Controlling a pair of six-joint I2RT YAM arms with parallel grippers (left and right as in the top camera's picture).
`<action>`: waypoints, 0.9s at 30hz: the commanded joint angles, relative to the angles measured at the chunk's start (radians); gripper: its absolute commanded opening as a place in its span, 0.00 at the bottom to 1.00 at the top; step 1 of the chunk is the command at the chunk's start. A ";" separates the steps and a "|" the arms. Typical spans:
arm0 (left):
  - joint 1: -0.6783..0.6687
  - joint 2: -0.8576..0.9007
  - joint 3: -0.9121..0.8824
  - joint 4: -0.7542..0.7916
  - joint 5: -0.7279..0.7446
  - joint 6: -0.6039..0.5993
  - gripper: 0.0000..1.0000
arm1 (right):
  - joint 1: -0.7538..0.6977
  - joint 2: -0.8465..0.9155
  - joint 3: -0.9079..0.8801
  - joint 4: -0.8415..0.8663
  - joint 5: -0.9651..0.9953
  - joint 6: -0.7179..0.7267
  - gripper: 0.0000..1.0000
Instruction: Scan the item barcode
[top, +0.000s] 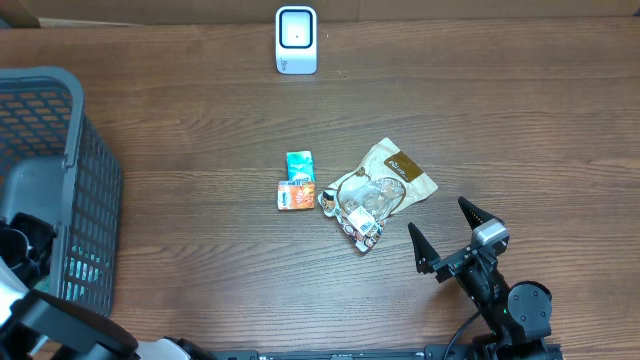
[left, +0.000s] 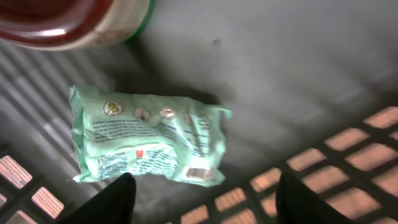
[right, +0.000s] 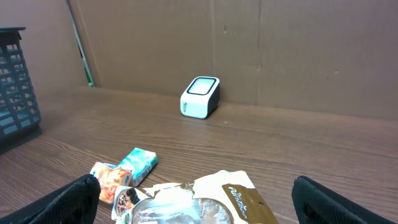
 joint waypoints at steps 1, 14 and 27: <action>-0.008 0.056 -0.037 0.022 -0.071 0.023 0.61 | 0.004 -0.010 -0.011 0.005 0.002 0.004 1.00; -0.008 0.327 -0.063 0.052 -0.200 -0.005 0.66 | 0.004 -0.010 -0.011 0.005 0.002 0.003 1.00; -0.008 0.387 0.048 -0.051 -0.196 -0.016 0.04 | 0.004 -0.010 -0.011 0.005 0.002 0.004 1.00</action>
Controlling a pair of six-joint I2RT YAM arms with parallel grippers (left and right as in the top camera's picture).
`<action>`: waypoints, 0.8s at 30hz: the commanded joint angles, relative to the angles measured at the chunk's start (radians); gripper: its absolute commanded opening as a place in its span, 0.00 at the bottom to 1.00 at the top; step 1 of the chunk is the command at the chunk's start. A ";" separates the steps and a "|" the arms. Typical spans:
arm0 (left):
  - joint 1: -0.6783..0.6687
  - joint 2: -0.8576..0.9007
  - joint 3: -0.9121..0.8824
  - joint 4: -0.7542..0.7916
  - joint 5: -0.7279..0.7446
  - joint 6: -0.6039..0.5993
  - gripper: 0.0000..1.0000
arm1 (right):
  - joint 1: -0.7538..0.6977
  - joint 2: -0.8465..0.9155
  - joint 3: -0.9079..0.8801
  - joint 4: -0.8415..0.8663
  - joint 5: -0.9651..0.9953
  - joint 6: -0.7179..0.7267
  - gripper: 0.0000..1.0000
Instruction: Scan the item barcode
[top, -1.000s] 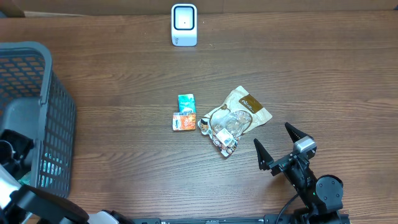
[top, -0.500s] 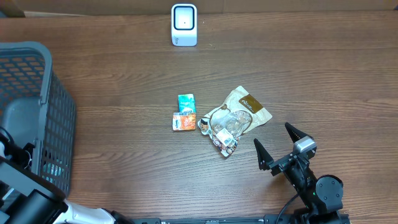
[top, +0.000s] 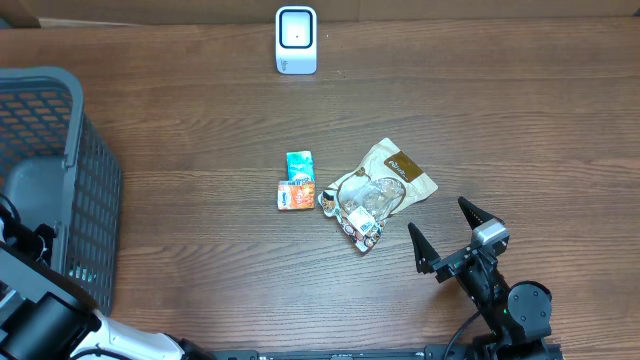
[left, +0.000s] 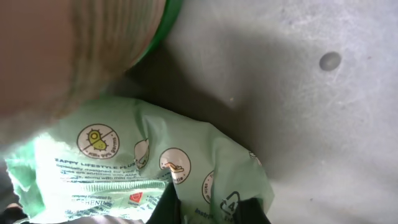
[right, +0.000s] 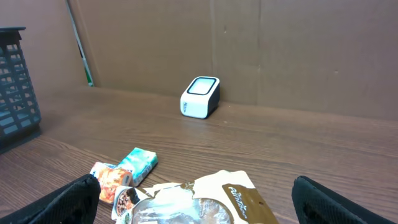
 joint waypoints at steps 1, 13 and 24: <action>0.023 0.093 0.035 -0.072 0.010 -0.017 0.04 | 0.004 -0.010 -0.011 0.005 0.002 0.004 1.00; 0.023 -0.192 0.323 -0.161 0.204 -0.060 0.04 | 0.004 -0.010 -0.011 0.005 0.002 0.004 1.00; 0.023 -0.200 0.171 -0.138 0.158 0.059 0.57 | 0.004 -0.010 -0.011 0.005 0.002 0.004 1.00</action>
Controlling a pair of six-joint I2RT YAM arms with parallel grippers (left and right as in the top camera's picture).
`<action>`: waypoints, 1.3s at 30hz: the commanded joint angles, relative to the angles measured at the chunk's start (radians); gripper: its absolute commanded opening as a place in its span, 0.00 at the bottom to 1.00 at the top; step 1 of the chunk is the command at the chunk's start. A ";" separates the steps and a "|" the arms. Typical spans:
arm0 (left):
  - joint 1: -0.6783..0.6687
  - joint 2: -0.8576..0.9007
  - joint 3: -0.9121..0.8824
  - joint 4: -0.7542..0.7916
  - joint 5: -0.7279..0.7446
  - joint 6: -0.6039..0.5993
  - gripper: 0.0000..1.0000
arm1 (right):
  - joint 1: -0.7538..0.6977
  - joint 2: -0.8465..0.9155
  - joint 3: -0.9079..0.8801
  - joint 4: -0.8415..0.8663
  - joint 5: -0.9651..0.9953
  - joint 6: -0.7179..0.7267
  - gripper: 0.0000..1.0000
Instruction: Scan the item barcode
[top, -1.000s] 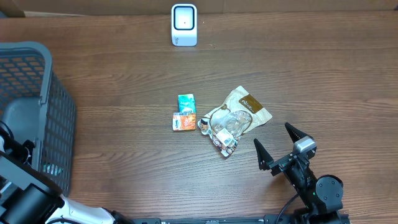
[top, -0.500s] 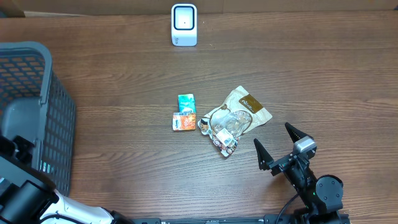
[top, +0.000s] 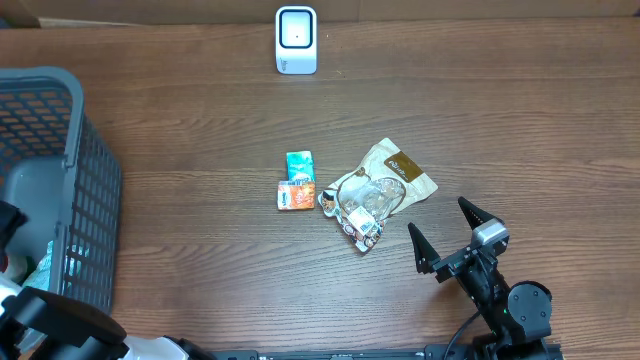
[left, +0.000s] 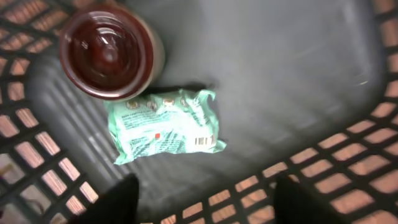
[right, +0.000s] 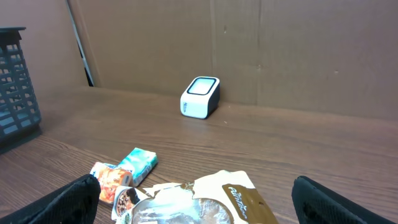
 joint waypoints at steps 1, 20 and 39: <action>0.002 0.022 -0.136 0.062 -0.005 0.135 0.59 | 0.004 -0.010 -0.011 0.005 0.002 0.003 1.00; -0.031 0.066 -0.315 0.364 -0.008 0.557 0.80 | 0.004 -0.010 -0.011 0.005 0.002 0.003 1.00; -0.035 0.232 -0.315 0.336 0.004 0.554 0.04 | 0.004 -0.010 -0.011 0.005 0.002 0.003 1.00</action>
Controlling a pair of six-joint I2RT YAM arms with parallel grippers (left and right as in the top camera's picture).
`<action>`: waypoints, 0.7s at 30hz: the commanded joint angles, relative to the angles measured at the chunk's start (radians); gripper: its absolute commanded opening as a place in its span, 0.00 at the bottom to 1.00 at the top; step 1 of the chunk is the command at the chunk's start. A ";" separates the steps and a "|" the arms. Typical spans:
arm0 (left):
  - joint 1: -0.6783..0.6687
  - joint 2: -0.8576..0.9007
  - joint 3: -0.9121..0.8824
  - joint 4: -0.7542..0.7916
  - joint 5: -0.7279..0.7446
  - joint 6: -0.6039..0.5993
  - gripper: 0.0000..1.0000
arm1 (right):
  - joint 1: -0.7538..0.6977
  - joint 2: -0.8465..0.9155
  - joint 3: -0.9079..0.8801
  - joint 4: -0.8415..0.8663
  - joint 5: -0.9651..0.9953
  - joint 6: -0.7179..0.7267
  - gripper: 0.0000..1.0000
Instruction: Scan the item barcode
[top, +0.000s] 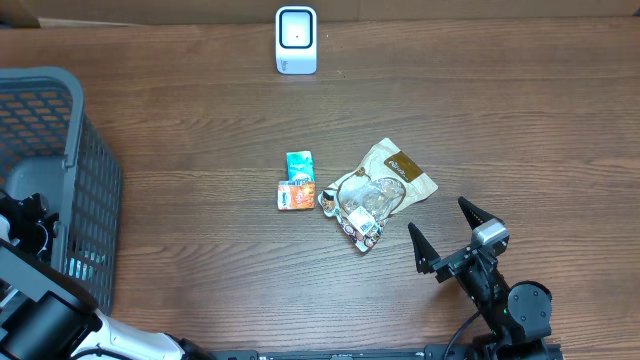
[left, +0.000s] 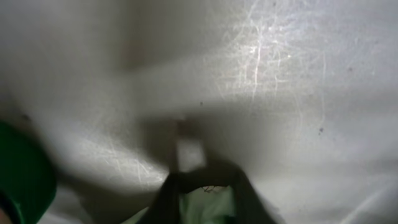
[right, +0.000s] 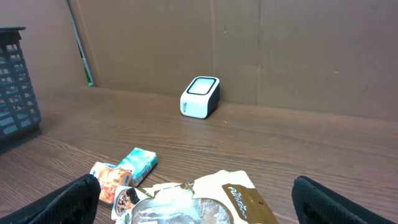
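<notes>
Blurred and very close to the grey basket floor (left: 280, 74), the left wrist view shows my left gripper (left: 202, 186) with its dark fingers drawn together on a pale green packet (left: 205, 202). From overhead the left arm (top: 25, 235) reaches down inside the grey mesh basket (top: 70, 130), and the packet is hidden there. The white scanner (top: 296, 40) stands at the table's far edge, also in the right wrist view as the scanner (right: 200, 97). Near the front edge, my right gripper (top: 440, 220) rests open with nothing in it.
A teal box (top: 299, 165), an orange packet (top: 295, 195) and a brown-and-white pouch (top: 385, 190) lie at mid-table. A dark green shape (left: 18, 174) shows at the left edge of the left wrist view. A cardboard wall (right: 280, 50) backs the table.
My left gripper was open high above the green packet and the red jar in the basket. Now it is down at the basket floor and shut on the packet. The right arm is unchanged.
First my left gripper hung open just over the green packet in the basket. Then it was pressed close against the packet beside the jar. Then it stood higher and open, the packet still lying on the floor. Now it is shut on the packet.
</notes>
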 joint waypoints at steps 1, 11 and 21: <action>-0.003 0.027 -0.005 -0.022 0.003 0.003 0.04 | 0.004 -0.010 -0.011 0.005 0.002 0.003 1.00; -0.002 0.026 0.174 -0.132 -0.043 -0.222 0.04 | 0.004 -0.010 -0.011 0.005 0.002 0.003 1.00; -0.024 0.030 0.245 -0.229 0.027 -0.399 0.59 | 0.004 -0.010 -0.011 0.005 0.002 0.003 1.00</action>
